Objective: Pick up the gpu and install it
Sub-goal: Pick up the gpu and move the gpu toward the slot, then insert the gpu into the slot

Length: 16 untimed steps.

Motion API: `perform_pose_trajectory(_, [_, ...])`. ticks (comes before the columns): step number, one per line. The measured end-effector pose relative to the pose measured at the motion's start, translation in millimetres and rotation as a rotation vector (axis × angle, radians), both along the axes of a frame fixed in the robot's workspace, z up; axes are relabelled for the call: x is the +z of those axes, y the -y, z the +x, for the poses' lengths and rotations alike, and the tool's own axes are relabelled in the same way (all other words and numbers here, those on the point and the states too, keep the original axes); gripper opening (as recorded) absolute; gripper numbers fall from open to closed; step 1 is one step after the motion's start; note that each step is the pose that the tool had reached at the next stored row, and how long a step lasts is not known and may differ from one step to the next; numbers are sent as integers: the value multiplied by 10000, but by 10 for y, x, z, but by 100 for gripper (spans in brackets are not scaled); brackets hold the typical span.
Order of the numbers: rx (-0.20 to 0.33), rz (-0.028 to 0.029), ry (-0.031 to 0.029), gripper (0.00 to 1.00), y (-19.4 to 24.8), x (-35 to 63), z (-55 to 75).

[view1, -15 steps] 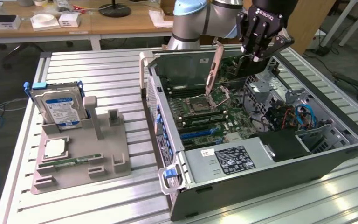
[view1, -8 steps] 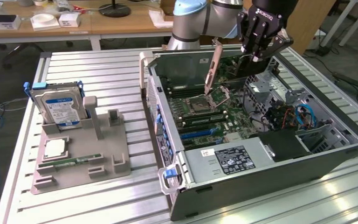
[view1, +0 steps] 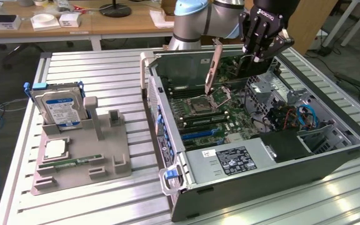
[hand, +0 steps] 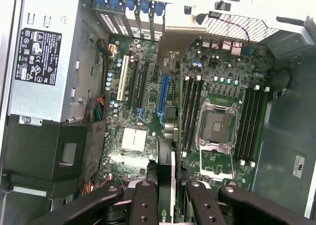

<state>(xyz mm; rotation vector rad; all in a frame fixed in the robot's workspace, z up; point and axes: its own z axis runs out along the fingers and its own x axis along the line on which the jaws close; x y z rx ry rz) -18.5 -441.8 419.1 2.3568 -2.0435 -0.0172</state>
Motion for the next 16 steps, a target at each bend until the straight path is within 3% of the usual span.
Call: perform_pose_trajectory(16, [-981,0,1,26,0,-7,1])
